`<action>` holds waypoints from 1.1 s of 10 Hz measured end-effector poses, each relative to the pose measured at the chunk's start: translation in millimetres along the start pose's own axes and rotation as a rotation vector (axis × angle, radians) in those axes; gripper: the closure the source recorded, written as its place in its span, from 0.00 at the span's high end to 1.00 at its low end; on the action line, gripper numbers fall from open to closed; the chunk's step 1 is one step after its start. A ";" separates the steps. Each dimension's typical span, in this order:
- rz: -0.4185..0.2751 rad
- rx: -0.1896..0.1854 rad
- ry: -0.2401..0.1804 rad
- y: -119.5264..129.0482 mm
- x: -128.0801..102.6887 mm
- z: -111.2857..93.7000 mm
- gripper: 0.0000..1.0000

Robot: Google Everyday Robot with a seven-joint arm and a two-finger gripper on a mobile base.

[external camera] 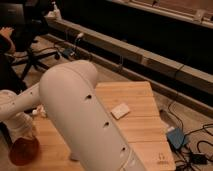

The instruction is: Drag the ceramic bowl in a circle

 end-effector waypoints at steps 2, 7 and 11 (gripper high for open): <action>0.060 0.022 -0.006 -30.4 -10.6 6.3 0.00; 0.266 0.099 0.067 -116.0 34.4 26.5 0.00; 0.389 0.177 0.144 -162.5 114.6 20.5 0.00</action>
